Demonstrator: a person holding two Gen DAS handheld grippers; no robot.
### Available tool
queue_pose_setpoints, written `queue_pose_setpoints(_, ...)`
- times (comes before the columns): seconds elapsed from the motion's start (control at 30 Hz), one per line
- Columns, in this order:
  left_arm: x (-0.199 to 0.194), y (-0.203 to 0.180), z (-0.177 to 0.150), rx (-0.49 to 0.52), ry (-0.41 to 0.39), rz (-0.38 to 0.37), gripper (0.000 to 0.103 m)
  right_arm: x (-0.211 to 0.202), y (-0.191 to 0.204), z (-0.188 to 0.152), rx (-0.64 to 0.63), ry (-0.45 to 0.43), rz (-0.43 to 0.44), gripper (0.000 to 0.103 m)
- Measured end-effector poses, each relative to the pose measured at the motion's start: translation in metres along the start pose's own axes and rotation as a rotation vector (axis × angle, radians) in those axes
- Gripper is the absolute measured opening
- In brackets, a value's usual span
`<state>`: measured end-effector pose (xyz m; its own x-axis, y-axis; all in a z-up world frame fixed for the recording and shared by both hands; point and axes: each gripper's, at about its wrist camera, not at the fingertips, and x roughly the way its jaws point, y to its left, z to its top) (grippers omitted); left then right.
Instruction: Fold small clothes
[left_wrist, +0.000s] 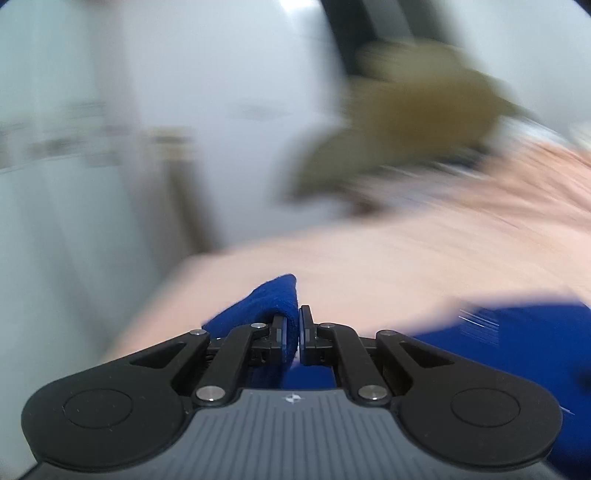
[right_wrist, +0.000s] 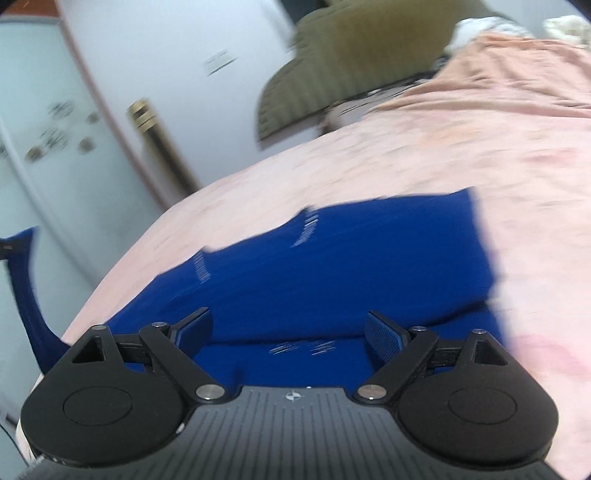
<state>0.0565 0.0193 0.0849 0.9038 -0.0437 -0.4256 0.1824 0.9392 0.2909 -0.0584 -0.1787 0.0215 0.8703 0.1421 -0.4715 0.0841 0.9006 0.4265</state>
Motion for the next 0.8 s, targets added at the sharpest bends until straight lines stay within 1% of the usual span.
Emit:
queue_pose_setpoints(0.03,0.011,-0.031,-0.005,0.065,0.037,-0.124,0.008,-0.005,-0.006,0.002,0.007,-0.026,-0.033,0.091)
queue_pose_setpoints(0.07,0.02,-0.057,-0.013,0.116,0.078,-0.22,0.01,-0.012,-0.012,0.005,0.008,-0.056,-0.069,0.091)
queue_pose_setpoints(0.1,0.024,-0.081,-0.023,0.171,0.112,-0.29,0.011,-0.018,-0.018,0.008,0.009,-0.083,-0.099,0.091)
queue_pose_setpoints(0.13,0.025,-0.102,-0.033,0.227,0.133,-0.341,0.012,-0.024,-0.024,0.011,0.014,-0.107,-0.12,0.091)
queue_pose_setpoints(0.17,0.023,-0.117,-0.044,0.279,0.139,-0.37,0.012,-0.03,-0.03,0.015,0.022,-0.129,-0.141,0.091)
queue_pose_setpoints(0.23,0.01,-0.129,-0.06,0.346,0.128,-0.399,0.014,-0.039,-0.04,0.02,0.028,-0.151,-0.166,0.092)
queue_pose_setpoints(0.27,0.001,-0.125,-0.066,0.357,0.118,-0.412,0.018,-0.041,-0.044,0.022,0.028,-0.155,-0.167,0.092)
queue_pose_setpoints(0.3,-0.004,-0.118,-0.07,0.356,0.109,-0.419,0.028,-0.041,-0.048,0.024,0.034,-0.156,-0.156,0.093)
queue_pose_setpoints(0.33,-0.008,-0.11,-0.071,0.346,0.103,-0.416,0.037,-0.038,-0.052,0.027,0.051,-0.147,-0.13,0.093)
queue_pose_setpoints(0.37,-0.011,-0.098,-0.073,0.326,0.093,-0.403,0.065,-0.031,-0.055,0.03,0.073,-0.125,-0.095,0.092)
queue_pose_setpoints(0.4,-0.01,-0.087,-0.073,0.303,0.078,-0.377,0.087,-0.022,-0.059,0.034,0.1,-0.089,-0.044,0.092)
queue_pose_setpoints(0.43,-0.015,-0.072,-0.071,0.277,0.055,-0.334,0.09,-0.012,-0.061,0.037,0.126,-0.054,0.015,0.092)
queue_pose_setpoints(0.47,-0.016,-0.059,-0.072,0.257,0.042,-0.29,0.09,0.003,-0.059,0.04,0.142,-0.012,0.078,0.091)
queue_pose_setpoints(0.5,-0.015,-0.046,-0.073,0.242,0.044,-0.25,0.09,0.016,-0.053,0.042,0.134,0.024,0.123,0.091)
queue_pose_setpoints(0.53,-0.014,-0.034,-0.075,0.221,0.054,-0.211,0.09,0.032,-0.04,0.043,0.086,0.053,0.137,0.091)
queue_pose_setpoints(0.6,-0.01,-0.009,-0.078,0.157,0.071,-0.145,0.09,0.059,-0.007,0.041,-0.089,0.099,0.099,0.091)
queue_pose_setpoints(0.67,-0.003,0.014,-0.081,0.074,0.092,-0.087,0.09,0.084,0.034,0.032,-0.319,0.134,0.007,0.092)
queue_pose_setpoints(0.7,0.005,0.024,-0.081,0.023,0.106,-0.058,0.09,0.096,0.053,0.026,-0.441,0.137,-0.031,0.094)
queue_pose_setpoints(0.77,0.025,0.047,-0.079,-0.092,0.145,0.001,0.09,0.119,0.084,0.009,-0.642,0.131,-0.085,0.095)
queue_pose_setpoints(0.8,0.036,0.056,-0.081,-0.139,0.181,0.034,0.09,0.128,0.096,0.001,-0.701,0.134,-0.111,0.095)
